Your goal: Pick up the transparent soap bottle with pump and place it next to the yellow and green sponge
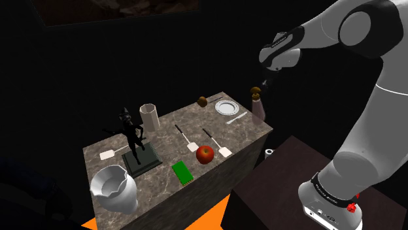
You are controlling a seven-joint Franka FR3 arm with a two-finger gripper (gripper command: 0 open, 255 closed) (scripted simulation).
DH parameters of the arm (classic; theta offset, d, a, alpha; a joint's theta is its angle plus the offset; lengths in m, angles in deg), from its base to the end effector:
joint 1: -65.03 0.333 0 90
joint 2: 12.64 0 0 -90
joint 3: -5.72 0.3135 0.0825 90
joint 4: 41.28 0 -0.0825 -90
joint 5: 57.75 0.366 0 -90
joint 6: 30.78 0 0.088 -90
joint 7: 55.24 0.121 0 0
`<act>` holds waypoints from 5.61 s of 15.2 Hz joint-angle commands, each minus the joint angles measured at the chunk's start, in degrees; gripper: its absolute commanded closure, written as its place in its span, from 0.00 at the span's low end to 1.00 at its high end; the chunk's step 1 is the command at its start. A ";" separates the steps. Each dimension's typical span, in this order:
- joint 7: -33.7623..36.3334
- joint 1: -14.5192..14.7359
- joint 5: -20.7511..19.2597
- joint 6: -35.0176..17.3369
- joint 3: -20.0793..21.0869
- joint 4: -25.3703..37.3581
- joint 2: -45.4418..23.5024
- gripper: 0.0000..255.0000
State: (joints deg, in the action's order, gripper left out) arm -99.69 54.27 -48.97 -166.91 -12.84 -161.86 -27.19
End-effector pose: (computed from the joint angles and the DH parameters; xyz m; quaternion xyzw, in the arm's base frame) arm 0.4965 -0.2718 0.3023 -0.9963 -0.0830 -0.0221 0.0009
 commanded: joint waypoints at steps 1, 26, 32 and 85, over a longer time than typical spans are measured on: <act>0.47 0.19 -0.71 1.30 -0.27 0.06 1.33 1.00; 4.10 1.06 -5.55 18.83 -1.22 9.08 10.52 1.00; 4.55 1.12 -6.08 23.24 -1.23 12.44 11.65 1.00; 49.06 19.58 -8.19 37.31 24.00 14.73 24.14 1.00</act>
State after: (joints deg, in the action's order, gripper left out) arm -52.01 73.32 -57.22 -129.55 10.37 -147.50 -2.68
